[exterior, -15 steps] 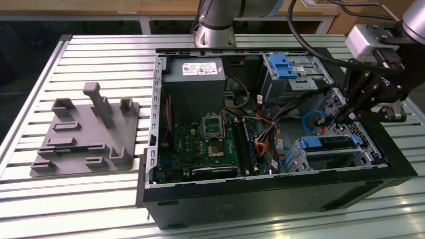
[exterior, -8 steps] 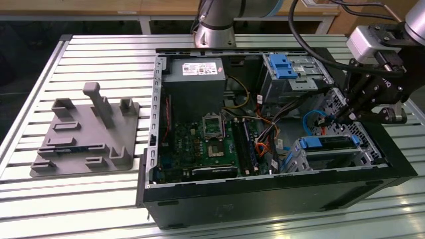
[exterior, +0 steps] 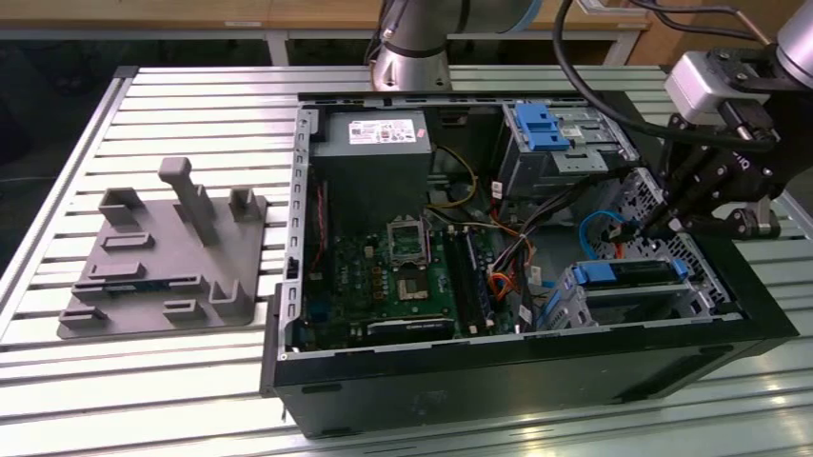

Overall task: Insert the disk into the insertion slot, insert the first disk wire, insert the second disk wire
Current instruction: 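Insert the first disk wire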

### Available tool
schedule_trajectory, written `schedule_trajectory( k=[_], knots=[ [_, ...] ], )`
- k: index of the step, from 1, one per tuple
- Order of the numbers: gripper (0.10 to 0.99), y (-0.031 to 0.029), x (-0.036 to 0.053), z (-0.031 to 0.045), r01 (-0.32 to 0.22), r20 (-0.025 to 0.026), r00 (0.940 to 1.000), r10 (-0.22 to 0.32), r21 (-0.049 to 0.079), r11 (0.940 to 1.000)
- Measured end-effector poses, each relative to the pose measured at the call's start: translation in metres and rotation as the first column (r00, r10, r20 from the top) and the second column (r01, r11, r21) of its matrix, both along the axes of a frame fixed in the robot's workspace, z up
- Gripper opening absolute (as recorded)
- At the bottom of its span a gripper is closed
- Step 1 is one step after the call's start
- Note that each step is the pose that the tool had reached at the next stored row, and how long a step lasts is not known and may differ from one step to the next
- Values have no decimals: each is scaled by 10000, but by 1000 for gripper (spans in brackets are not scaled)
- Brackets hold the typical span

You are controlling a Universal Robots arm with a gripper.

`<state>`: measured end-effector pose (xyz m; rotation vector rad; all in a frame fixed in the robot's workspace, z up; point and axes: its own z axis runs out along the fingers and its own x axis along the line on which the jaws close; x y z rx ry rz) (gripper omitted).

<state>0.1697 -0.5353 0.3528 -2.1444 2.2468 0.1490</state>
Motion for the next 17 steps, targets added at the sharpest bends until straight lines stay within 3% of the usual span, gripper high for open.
schedule_trajectory(
  k=[17],
  knots=[
    [161, -122, 0, -15, 0, 0, 10000, 0, -1, 10000]
  ],
)
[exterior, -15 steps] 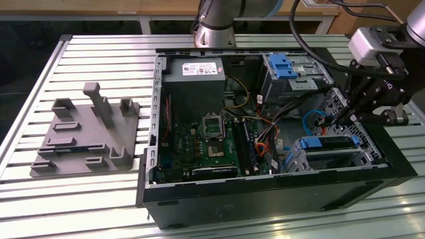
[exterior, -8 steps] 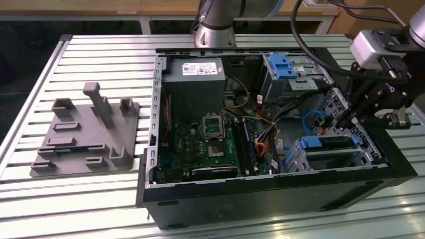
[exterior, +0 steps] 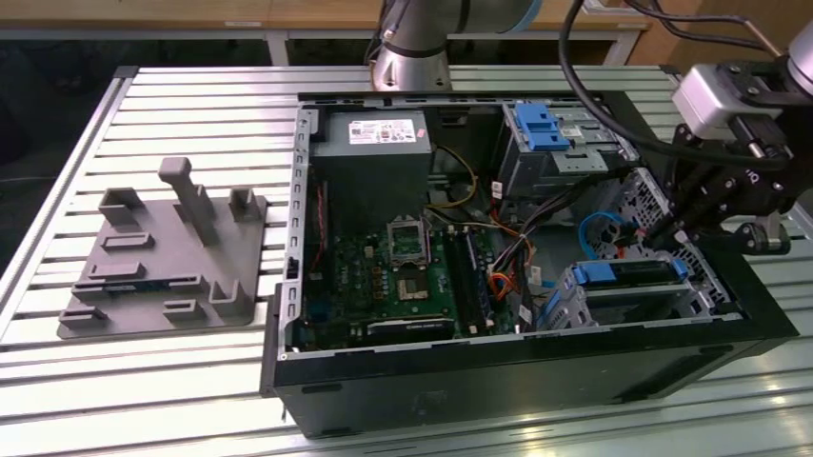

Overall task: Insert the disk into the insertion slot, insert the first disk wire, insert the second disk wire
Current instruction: 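Insert the first disk wire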

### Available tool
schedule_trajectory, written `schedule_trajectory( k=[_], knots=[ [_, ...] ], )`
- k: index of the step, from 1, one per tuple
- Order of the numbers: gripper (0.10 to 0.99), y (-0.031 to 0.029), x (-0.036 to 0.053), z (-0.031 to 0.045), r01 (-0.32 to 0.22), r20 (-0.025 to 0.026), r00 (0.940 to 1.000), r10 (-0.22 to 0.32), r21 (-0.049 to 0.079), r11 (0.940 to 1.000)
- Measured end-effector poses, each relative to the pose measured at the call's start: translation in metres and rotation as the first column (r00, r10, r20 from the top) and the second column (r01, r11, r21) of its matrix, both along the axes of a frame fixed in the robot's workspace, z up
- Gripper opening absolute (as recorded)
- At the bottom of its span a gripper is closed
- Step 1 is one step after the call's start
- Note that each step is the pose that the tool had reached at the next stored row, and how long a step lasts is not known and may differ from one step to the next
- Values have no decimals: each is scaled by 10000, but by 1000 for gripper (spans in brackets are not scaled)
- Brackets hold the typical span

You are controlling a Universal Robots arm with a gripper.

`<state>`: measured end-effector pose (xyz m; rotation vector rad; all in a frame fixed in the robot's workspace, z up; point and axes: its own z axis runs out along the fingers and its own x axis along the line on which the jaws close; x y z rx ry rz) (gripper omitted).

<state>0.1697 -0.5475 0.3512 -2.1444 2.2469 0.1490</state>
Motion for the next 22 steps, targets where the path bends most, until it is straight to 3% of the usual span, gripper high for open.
schedule_trajectory(
  k=[22],
  knots=[
    [161, -47, 0, -47, 1, -23, 10000, -1, -48, 10000]
  ],
)
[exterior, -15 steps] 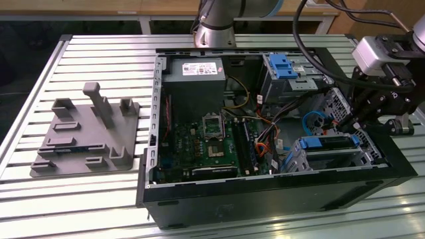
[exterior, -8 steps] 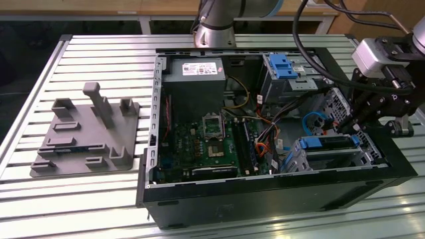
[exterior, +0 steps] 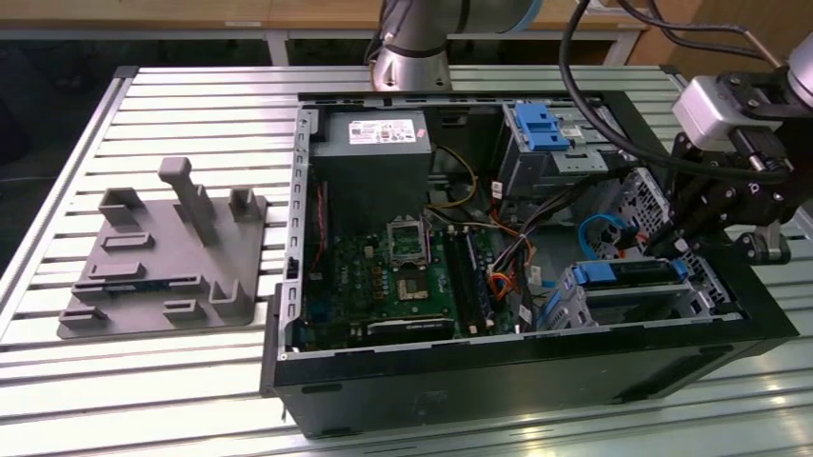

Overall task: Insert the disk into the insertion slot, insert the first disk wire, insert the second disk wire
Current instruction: 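Insert the first disk wire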

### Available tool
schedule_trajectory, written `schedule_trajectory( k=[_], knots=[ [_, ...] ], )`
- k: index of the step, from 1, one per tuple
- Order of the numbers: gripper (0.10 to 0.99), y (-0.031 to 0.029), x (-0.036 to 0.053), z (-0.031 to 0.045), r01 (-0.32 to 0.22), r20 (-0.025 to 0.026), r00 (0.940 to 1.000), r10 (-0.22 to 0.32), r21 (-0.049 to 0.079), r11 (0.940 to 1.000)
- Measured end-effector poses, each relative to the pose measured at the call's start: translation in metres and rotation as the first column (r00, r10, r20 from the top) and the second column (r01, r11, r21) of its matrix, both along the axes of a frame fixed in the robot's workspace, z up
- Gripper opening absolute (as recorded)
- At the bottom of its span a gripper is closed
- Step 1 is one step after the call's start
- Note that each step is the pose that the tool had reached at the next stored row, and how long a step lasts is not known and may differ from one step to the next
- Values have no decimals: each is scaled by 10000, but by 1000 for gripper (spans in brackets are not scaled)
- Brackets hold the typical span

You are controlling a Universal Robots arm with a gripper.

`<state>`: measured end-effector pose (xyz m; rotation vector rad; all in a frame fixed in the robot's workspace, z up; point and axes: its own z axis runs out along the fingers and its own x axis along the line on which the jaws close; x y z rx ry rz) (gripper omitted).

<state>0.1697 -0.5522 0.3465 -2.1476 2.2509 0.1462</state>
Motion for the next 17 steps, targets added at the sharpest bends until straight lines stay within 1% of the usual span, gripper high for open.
schedule_trajectory(
  k=[4, 7, 17],
  knots=[
    [161, 0, 11, -6, -2, -8, 10000, 1, -115, 9999],
    [161, 0, 14, -13, 0, -8, 10000, -1, -169, 9999],
    [161, 0, 15, -24, -1, -8, 10000, 0, -180, 9998]
  ],
)
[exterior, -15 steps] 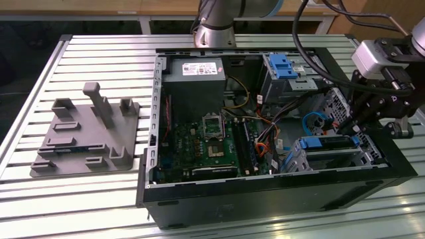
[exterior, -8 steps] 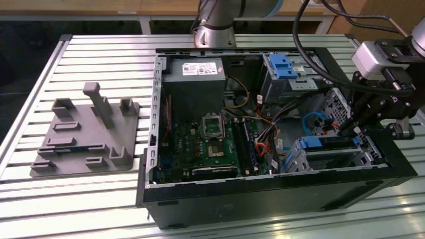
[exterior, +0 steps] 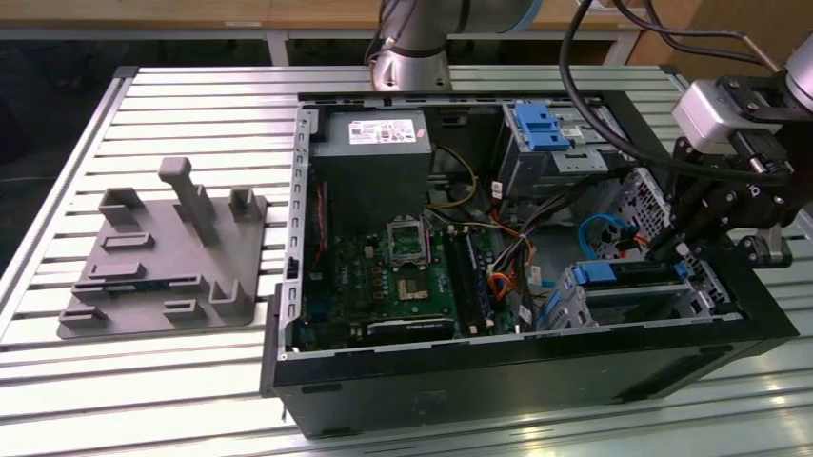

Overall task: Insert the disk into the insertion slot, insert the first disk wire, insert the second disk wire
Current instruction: 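Insert the first disk wire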

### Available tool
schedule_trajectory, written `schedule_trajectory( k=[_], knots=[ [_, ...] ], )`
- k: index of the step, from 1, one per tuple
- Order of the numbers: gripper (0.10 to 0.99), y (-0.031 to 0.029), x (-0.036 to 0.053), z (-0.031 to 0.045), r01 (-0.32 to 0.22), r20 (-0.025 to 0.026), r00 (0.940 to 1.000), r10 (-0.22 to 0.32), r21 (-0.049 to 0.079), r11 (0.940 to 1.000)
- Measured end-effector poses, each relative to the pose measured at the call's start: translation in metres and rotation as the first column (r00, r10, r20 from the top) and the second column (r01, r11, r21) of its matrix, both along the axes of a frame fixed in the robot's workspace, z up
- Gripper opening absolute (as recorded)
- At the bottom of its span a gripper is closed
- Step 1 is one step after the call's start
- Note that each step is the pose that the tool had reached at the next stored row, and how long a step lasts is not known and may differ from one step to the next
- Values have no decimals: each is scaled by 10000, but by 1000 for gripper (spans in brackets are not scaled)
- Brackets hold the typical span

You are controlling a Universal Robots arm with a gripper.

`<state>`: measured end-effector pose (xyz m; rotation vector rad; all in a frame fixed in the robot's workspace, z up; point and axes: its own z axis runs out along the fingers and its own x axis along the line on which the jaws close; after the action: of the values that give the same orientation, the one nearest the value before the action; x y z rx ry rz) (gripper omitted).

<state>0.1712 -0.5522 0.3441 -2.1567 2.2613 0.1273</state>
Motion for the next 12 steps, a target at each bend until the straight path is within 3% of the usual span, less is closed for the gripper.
schedule_trajectory(
  k=[12],
  knots=[
    [161, 0, 0, -40, 0, 0, 10000, 0, -1, 10000]
  ],
)
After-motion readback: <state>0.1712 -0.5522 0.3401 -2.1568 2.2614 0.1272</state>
